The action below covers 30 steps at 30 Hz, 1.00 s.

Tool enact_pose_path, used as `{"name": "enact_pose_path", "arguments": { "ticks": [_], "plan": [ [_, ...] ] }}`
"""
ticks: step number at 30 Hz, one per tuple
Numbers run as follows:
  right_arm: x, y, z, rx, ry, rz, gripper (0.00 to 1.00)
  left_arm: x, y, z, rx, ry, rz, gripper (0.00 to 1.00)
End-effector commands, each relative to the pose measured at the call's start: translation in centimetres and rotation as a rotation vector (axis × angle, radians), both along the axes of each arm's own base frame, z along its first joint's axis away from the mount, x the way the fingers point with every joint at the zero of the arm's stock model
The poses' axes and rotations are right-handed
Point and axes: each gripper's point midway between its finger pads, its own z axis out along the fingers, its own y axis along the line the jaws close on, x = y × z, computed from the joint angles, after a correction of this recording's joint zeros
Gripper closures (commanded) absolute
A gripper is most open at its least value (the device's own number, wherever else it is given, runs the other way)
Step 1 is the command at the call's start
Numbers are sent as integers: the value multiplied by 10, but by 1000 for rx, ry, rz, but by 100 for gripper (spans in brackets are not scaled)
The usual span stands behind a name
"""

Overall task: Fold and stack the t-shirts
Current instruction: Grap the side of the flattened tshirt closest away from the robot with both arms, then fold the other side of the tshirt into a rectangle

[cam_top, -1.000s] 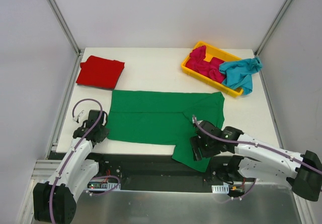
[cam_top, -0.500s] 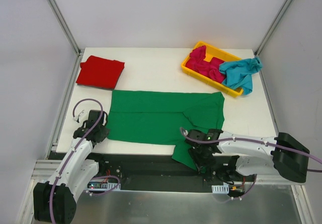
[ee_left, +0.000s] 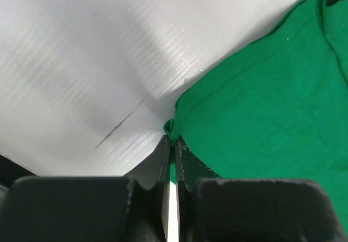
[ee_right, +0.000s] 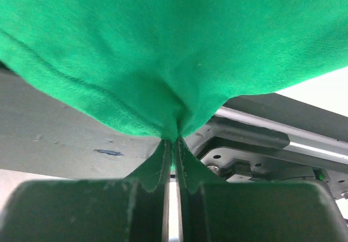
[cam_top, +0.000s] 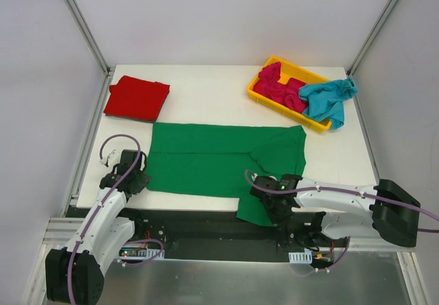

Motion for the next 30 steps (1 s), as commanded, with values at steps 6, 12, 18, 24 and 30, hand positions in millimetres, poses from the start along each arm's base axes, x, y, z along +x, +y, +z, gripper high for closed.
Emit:
{"name": "enact_pose_path", "arguments": {
  "ticks": [6,12,18,24,30],
  "plan": [
    [78,24,57,140,-280,-94,99,25,-5,34,-44,-108,20,100],
    [147,26,93,243,-493,-260,99,42,-5,47,-50,-122,59,100],
    [199,22,112,262,-568,-344,98,62,0,55,-19,-104,94,100],
    [239,17,117,244,-589,-377,98,78,7,57,22,-76,121,100],
    [266,9,125,225,-633,-368,97,88,9,55,43,-47,124,100]
  ]
}}
